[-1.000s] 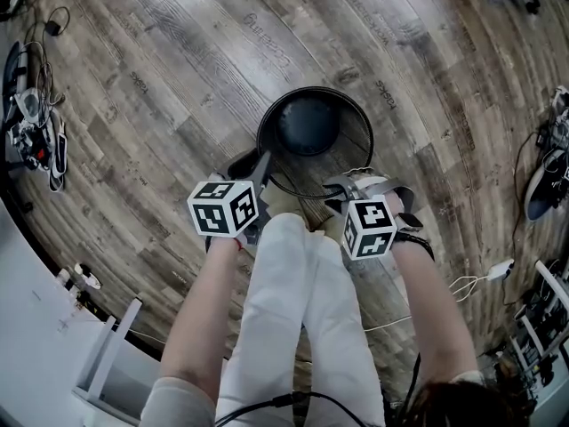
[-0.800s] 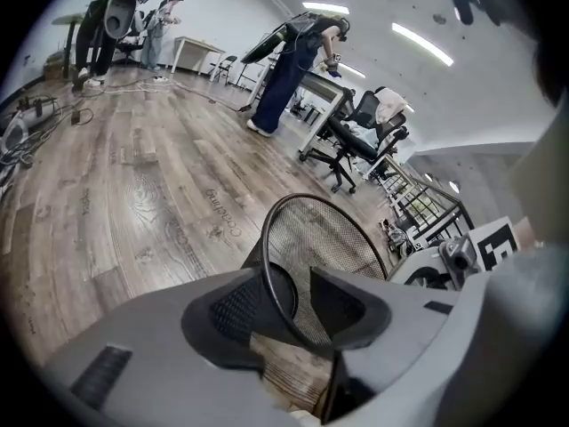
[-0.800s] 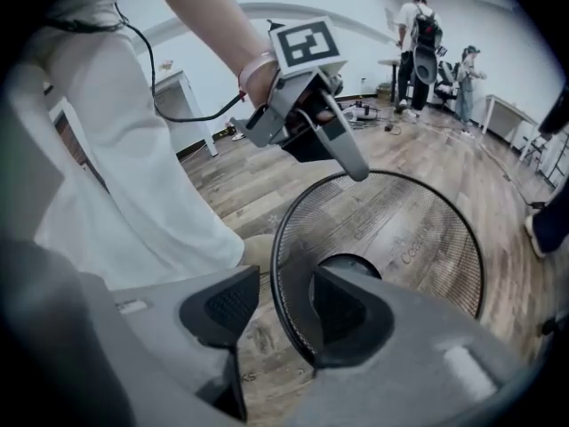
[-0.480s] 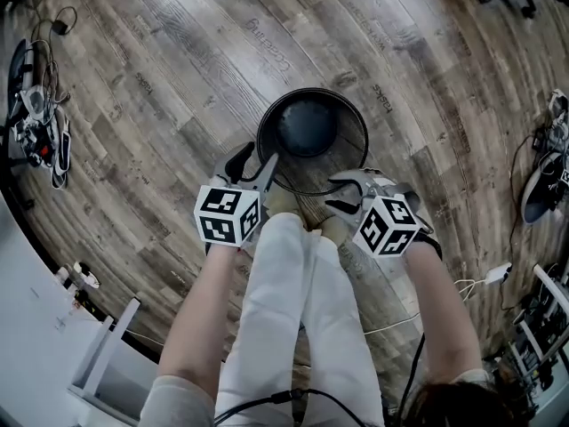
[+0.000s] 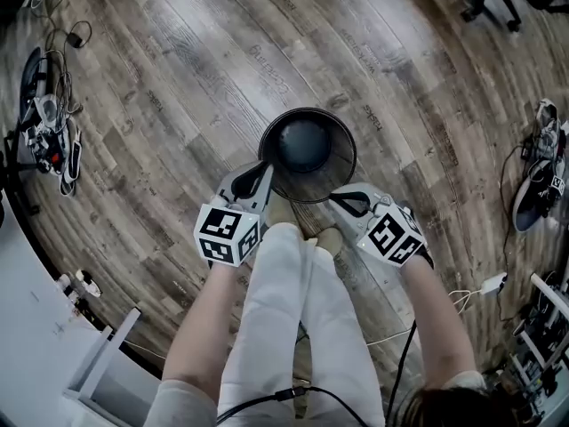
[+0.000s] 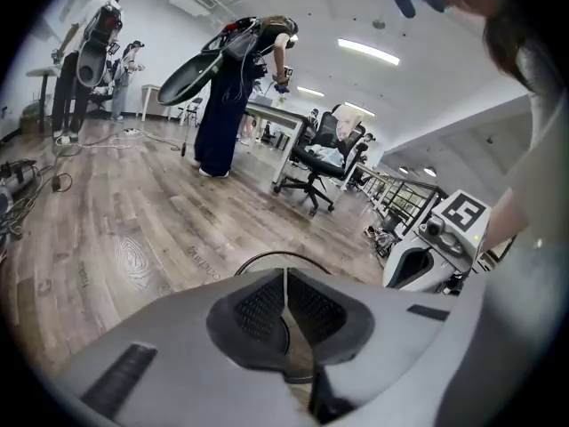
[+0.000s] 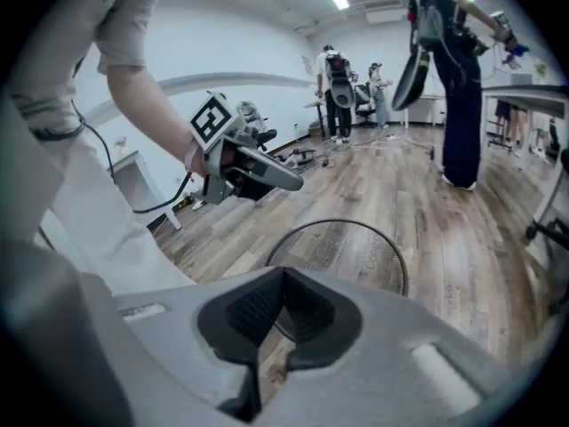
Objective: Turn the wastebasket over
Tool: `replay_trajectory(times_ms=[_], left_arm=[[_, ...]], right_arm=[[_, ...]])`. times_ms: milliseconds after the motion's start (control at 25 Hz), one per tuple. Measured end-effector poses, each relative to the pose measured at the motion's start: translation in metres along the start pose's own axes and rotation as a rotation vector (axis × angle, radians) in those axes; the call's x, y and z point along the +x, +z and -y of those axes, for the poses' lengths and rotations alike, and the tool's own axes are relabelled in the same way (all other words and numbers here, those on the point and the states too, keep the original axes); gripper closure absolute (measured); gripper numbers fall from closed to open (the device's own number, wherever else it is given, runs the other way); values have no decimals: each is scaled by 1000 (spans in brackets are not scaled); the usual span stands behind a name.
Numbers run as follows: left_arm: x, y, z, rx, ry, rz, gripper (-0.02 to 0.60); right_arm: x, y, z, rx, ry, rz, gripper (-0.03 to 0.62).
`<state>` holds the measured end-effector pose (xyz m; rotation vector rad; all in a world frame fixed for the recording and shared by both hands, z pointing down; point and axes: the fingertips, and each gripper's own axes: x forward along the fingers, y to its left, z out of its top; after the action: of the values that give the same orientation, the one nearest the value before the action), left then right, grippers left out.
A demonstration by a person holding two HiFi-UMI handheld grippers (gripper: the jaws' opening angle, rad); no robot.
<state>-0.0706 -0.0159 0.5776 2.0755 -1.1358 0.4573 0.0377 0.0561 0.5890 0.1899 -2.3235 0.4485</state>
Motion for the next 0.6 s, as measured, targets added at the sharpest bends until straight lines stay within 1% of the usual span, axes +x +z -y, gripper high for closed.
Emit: replay_trajectory(times_ms=[40,200,400,480,600], left_arm=[[-4,6,5,9,-5,11,580],[-23,26,24,33,-14,51,583],[-57,54,42,60,-4,104,583],[-71,64,52,61,2,124,583],[-91,80,64,52,11,153,583]], right_arm=[[-6,7,1,30,-14,30,593],[-35,24,1,145,-96,112,594],[-78,48,10,244,-254,185,594],[-98,59,10,273,-296,224,594],[-124,78,6,274,-333,260,594]])
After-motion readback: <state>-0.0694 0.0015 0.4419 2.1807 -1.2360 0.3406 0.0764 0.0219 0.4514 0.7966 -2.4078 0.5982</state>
